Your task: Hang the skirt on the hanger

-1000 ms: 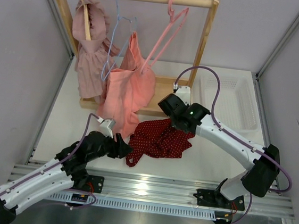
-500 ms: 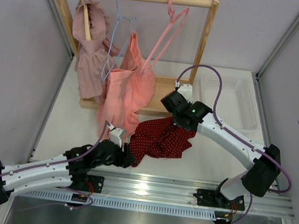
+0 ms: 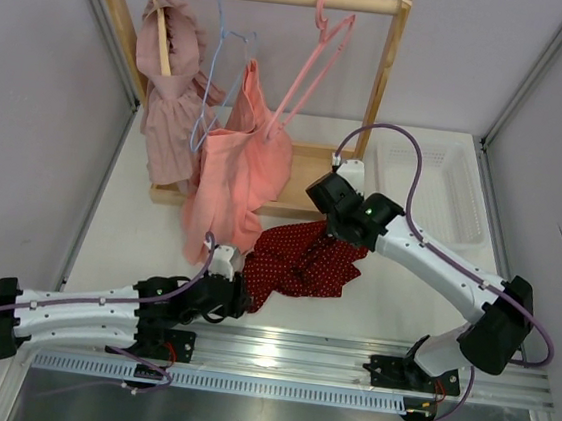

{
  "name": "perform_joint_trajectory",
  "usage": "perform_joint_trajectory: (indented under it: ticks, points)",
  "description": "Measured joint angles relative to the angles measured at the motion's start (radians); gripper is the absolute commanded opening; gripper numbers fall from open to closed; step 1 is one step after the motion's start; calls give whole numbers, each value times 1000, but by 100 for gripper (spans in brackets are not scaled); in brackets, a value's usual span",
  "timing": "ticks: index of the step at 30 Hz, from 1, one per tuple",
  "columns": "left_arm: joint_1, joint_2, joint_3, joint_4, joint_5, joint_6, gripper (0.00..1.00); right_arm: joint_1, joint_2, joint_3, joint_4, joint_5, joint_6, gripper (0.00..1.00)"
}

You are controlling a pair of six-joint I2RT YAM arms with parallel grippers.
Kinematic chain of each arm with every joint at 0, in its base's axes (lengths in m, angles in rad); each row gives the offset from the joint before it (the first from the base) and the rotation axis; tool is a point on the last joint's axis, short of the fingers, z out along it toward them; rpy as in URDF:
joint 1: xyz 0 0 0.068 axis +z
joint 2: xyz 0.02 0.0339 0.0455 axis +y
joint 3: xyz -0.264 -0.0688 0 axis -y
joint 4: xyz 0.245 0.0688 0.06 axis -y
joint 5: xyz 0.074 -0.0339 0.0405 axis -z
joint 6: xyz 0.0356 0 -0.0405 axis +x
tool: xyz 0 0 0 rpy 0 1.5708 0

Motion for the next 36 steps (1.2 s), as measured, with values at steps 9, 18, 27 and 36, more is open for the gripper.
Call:
perform_joint_trajectory:
  ticks: [9,18,27,36]
  points:
    - [-3,106,88,-13,-82,-24,39,0,-52,-14,-5,-8,-4,0]
    - [-5,222,95,37,-38,-22,34,0,-100,-32,-2,-30,-4,0]
    - [-16,252,95,41,0,-23,0,0,-100,-41,-1,-35,-10,0]
    - [87,138,343,-132,-16,87,0,-9,-101,24,-38,-33,-55,0]
